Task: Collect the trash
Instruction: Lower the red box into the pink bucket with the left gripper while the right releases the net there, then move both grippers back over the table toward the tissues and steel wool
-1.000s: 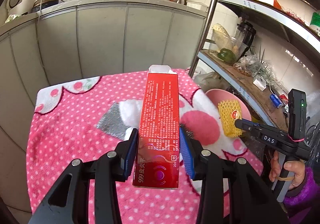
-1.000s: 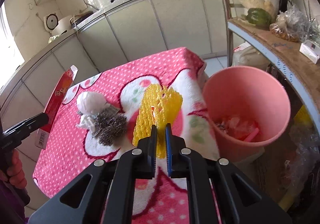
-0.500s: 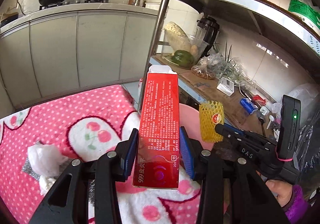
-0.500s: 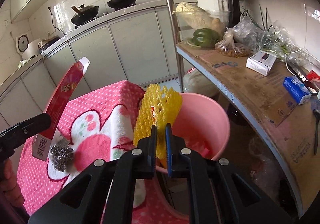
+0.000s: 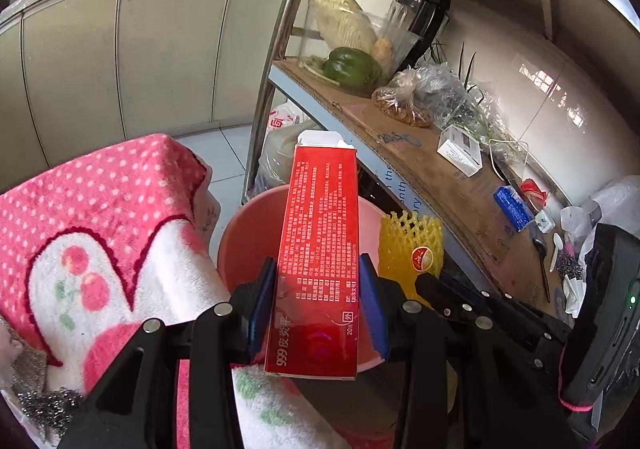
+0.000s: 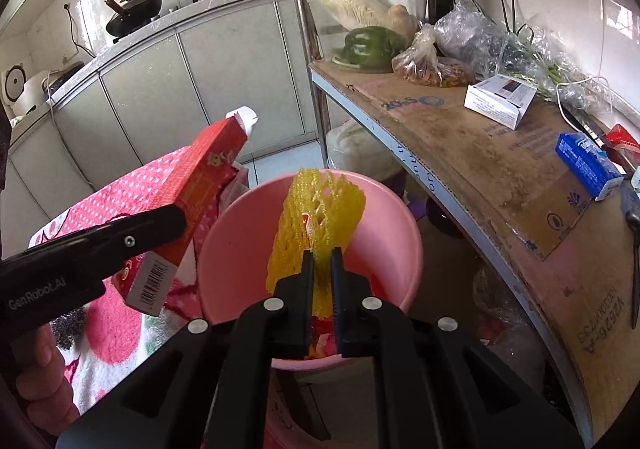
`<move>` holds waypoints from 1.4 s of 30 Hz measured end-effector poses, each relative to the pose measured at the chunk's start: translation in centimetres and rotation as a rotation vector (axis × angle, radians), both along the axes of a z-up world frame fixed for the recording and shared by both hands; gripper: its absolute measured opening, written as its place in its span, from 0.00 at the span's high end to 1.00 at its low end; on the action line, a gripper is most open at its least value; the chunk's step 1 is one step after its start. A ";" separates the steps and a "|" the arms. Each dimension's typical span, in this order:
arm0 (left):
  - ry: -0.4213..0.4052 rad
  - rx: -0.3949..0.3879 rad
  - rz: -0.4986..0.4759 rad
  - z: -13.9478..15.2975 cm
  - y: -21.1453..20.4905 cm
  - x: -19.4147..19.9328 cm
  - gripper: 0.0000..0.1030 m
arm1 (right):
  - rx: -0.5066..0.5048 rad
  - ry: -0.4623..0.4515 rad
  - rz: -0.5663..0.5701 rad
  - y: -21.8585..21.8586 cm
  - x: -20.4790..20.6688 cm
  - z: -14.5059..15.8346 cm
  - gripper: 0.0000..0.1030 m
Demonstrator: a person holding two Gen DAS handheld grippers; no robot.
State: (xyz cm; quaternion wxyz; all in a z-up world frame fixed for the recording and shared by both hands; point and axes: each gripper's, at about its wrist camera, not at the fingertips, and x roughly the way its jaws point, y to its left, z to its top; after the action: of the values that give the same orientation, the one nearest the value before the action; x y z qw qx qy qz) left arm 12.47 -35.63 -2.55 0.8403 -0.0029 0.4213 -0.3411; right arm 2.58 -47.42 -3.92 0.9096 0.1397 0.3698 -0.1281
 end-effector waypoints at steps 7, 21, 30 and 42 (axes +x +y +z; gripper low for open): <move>0.044 0.054 0.001 -3.2 -1.7 1.4 0.61 | 0.001 0.060 -0.002 -0.1 1.0 -2.4 0.92; 0.098 0.080 0.028 -5.7 -2.1 2.1 0.57 | 0.025 0.080 -0.016 -0.7 1.5 -4.0 0.81; 0.087 0.064 0.030 -4.4 -1.6 1.7 0.57 | 0.012 0.080 -0.025 -0.8 1.0 -3.7 0.75; 0.007 0.045 0.027 -0.7 0.1 -0.9 0.57 | -0.028 0.045 0.013 1.1 -0.7 -0.9 0.75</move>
State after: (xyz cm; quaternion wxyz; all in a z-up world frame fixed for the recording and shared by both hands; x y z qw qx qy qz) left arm 11.57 -35.55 -3.25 0.8433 0.0090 0.4318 -0.3200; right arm 1.92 -46.28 -4.81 0.9038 0.1215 0.3891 -0.1303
